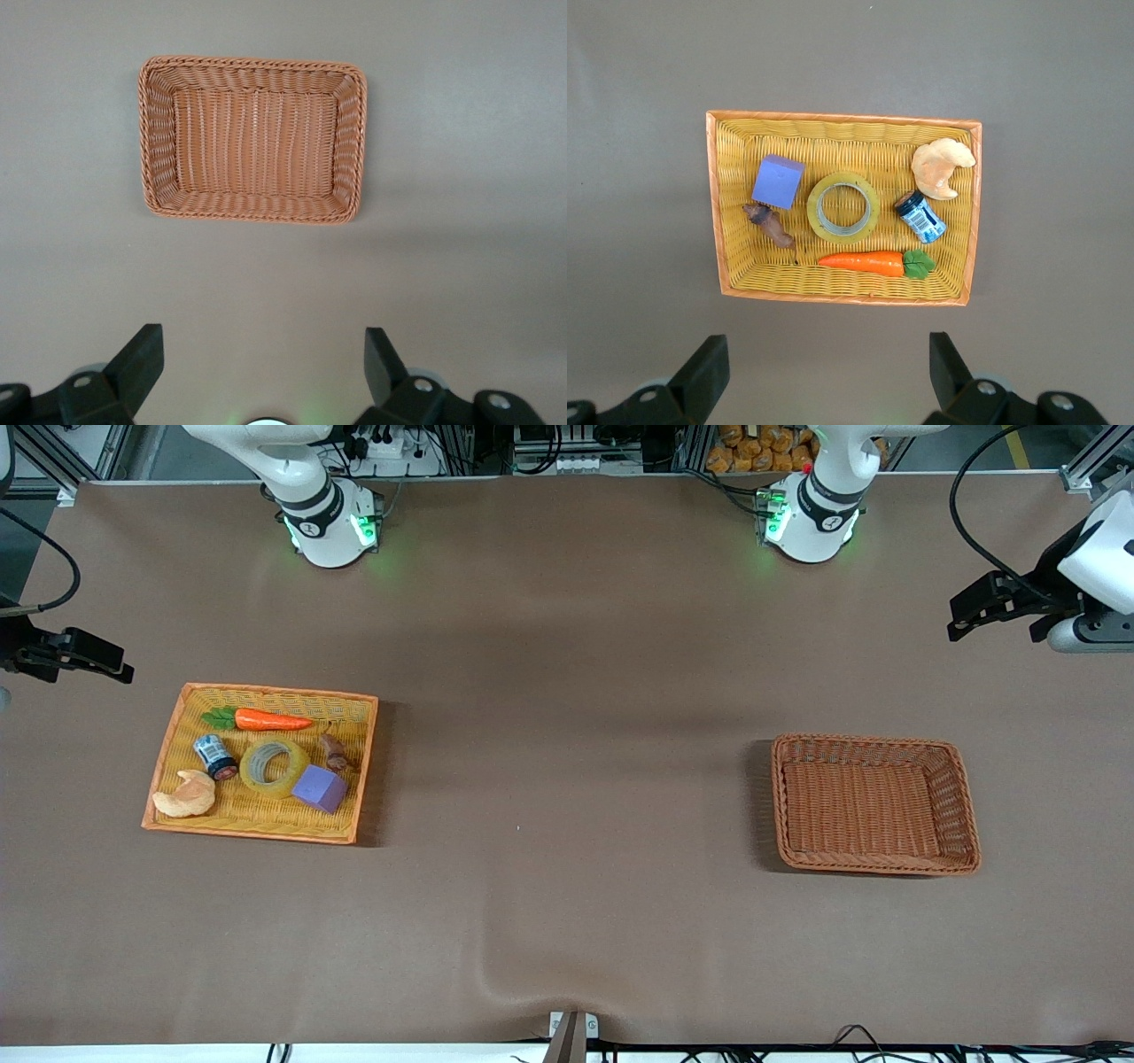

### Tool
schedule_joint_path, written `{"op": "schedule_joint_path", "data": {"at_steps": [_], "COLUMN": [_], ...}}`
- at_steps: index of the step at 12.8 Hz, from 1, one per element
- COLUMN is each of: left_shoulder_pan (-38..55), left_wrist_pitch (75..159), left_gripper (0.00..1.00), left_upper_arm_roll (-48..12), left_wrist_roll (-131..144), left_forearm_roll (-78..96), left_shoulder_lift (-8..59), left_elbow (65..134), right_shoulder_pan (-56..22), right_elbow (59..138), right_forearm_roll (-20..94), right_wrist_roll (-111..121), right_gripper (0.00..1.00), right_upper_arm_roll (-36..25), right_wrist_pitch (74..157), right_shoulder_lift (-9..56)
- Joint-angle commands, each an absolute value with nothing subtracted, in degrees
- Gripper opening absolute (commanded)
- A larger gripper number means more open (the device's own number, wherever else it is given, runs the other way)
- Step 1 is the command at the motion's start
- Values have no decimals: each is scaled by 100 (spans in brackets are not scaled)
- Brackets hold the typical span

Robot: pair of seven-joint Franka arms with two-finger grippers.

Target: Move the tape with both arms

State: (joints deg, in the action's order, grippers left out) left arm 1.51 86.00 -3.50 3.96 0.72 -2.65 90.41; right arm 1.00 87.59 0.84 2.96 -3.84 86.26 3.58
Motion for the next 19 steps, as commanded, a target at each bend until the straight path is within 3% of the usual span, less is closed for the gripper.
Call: {"op": "schedule_joint_path", "data": {"at_steps": [1,11,15,19], "left_shoulder_pan": [123,123,123,114], "left_wrist_pitch": [8499,8508,8508,8508], "left_gripper": [100,100,100,100], "left_upper_arm_roll": [-360,-360,-360,-360], "left_wrist_roll": [256,246,237,272], "left_forearm_roll": [185,158,132,149], "left_shoulder_lift": [-325,-325,-316,-299], "left_elbow": [9000,9009,9018,8982], "right_shoulder_pan": [150,-148,-413,-396], "right_elbow": [8622,8710,9358,10745], "right_forearm_roll": [26,9,-132,-70], "right_wrist_roll": [316,351,334,543], "right_gripper": [100,100,100,100], "right_upper_arm_roll": [-316,-316,-316,-308], "right_wrist_pitch": [8534,8656,9498,10946], "right_shoulder_lift": [396,448,562,668]}}
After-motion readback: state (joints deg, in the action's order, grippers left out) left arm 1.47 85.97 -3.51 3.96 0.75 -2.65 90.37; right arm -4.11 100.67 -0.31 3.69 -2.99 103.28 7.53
